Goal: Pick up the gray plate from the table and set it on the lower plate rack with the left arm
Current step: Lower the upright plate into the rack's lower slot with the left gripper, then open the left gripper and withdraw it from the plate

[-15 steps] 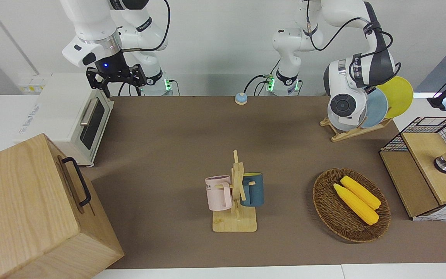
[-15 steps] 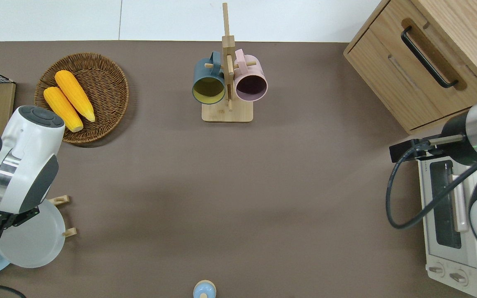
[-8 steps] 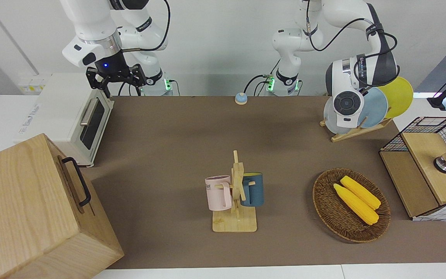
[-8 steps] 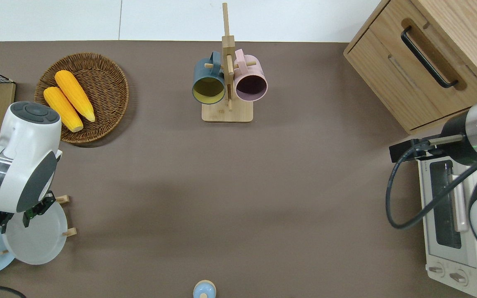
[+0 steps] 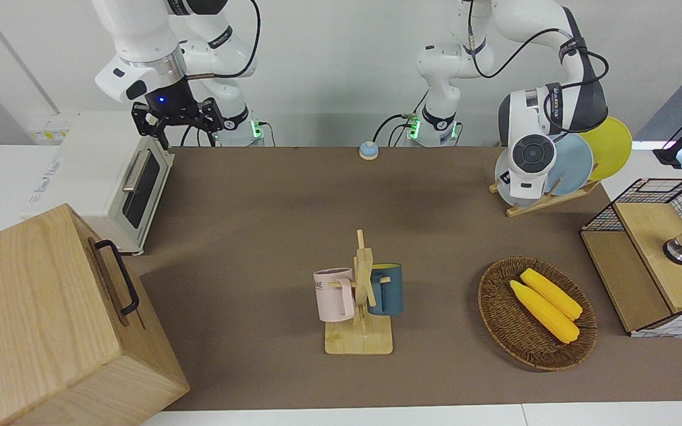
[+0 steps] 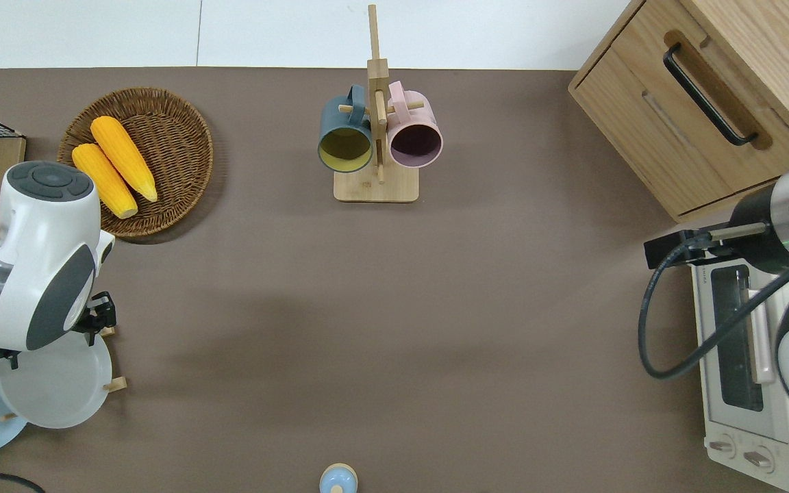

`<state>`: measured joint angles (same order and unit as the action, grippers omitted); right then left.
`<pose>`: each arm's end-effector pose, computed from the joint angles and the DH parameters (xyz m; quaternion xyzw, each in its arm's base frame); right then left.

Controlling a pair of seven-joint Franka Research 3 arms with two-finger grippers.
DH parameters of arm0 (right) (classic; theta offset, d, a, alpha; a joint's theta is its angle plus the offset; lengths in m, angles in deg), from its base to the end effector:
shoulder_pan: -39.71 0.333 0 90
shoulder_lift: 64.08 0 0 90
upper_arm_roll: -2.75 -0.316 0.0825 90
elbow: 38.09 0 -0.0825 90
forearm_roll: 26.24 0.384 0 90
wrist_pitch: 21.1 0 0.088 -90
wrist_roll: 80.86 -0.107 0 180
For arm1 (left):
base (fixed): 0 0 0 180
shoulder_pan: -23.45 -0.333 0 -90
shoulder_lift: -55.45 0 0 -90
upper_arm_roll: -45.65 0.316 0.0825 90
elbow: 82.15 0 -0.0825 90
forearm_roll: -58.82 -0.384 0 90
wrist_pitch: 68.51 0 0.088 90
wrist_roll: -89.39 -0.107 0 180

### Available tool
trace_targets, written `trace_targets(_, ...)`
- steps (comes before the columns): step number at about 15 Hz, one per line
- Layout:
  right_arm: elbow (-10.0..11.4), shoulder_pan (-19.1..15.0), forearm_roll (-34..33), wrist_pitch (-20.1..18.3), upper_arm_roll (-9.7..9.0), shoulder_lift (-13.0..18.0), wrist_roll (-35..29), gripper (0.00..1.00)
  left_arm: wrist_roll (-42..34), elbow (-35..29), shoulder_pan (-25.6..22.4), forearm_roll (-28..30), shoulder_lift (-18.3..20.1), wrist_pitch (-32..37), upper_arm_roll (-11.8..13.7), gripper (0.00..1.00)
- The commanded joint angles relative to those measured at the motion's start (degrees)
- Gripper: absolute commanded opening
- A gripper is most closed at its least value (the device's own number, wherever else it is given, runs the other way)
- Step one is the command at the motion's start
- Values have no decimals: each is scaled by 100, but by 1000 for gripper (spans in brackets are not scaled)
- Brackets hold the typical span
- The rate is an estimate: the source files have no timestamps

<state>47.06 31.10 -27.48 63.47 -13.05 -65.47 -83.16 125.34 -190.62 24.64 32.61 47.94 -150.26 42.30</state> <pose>0.5487 0.0646 0.6430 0.9990 0.0418 -0.0161 0.0088 0.5249 0.0117 0.4142 -0.9066 -0.2178 0.1925 0.3059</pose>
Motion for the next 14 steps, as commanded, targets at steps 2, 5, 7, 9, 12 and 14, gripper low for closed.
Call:
trace_targets(2, -51, -115, -8, -81, -98, 15, -69, 983, 44, 45, 48, 125, 83, -412, 45, 987)
trace_targets(5, -51, -115, -8, -72, -98, 15, -69, 983, 35, 335, 48, 537, 171, -403, 45, 987)
trace_targets(7, -51, -115, -8, -81, -98, 7, -69, 983, 44, 379, 57, 538, 215, -473, -24, 989)
trace_targets(9, -51, -115, -8, -81, -98, 7, -69, 983, -52, 476, 57, 564, 355, -473, -112, 989)
trace_targets(12, -51, -115, -8, -81, -98, 15, -69, 983, -859, 800, 4, 967, 593, -473, -60, 989)
trace_targets(14, -51, -115, -8, -81, -98, 7, -69, 983, -1430, 1047, -13, 1406, 759, -473, 123, 989)
